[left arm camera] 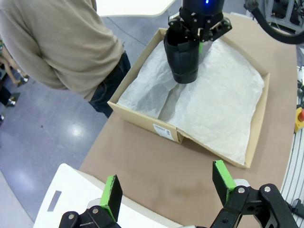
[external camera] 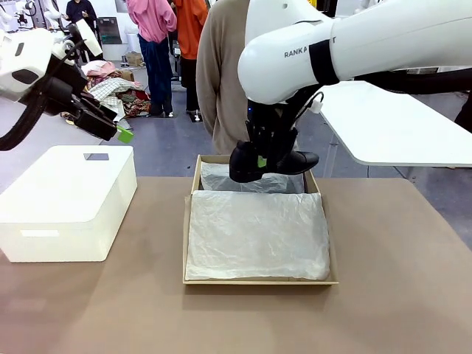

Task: Pack the shoes into the box.
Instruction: Place the other shoe of the Shoes into the Shoes Box.

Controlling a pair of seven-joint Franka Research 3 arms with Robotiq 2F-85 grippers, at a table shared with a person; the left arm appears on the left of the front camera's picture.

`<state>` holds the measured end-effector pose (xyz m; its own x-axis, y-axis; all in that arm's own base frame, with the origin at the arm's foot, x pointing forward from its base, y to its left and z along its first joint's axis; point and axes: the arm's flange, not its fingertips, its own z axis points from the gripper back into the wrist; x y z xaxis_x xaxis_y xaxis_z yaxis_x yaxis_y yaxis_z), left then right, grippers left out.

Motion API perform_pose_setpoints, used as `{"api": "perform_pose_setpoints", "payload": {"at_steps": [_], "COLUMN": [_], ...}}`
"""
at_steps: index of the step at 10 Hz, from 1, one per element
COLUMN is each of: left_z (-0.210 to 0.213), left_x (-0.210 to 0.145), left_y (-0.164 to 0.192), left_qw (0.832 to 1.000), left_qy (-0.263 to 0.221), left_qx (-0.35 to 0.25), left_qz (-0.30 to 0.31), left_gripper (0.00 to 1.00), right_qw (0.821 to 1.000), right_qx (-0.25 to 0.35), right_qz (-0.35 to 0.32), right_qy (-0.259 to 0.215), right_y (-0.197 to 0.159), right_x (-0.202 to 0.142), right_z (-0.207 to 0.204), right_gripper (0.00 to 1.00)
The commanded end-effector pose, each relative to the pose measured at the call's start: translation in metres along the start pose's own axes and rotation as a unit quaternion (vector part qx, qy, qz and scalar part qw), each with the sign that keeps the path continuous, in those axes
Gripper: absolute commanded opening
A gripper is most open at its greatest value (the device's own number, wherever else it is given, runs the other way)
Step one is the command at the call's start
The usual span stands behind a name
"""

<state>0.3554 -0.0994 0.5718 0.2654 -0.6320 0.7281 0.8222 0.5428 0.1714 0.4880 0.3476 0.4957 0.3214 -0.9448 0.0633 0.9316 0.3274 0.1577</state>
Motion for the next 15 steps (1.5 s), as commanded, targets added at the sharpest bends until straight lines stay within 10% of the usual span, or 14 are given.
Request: {"api": "perform_pose_setpoints", "payload": {"at_steps": [1,15], "left_z": [0.000,0.000], "left_x": [-0.001,-0.001], "left_y": [0.001,0.001], "left_qw": [1.000,1.000], "left_qy": [-0.007,-0.007], "left_qx": [-0.008,-0.008], "left_qz": [-0.004,-0.004], "left_gripper": [1.00,1.00], "right_qw": [0.998,0.991], "right_qx": [0.007,0.003], "right_qz": [-0.059,-0.134], "right_qy": [-0.027,-0.016], "right_y": [0.010,0.036], "right_x": [-0.020,-0.063], "right_z": [0.000,-0.048], "right_gripper": [0.00,0.00]}}
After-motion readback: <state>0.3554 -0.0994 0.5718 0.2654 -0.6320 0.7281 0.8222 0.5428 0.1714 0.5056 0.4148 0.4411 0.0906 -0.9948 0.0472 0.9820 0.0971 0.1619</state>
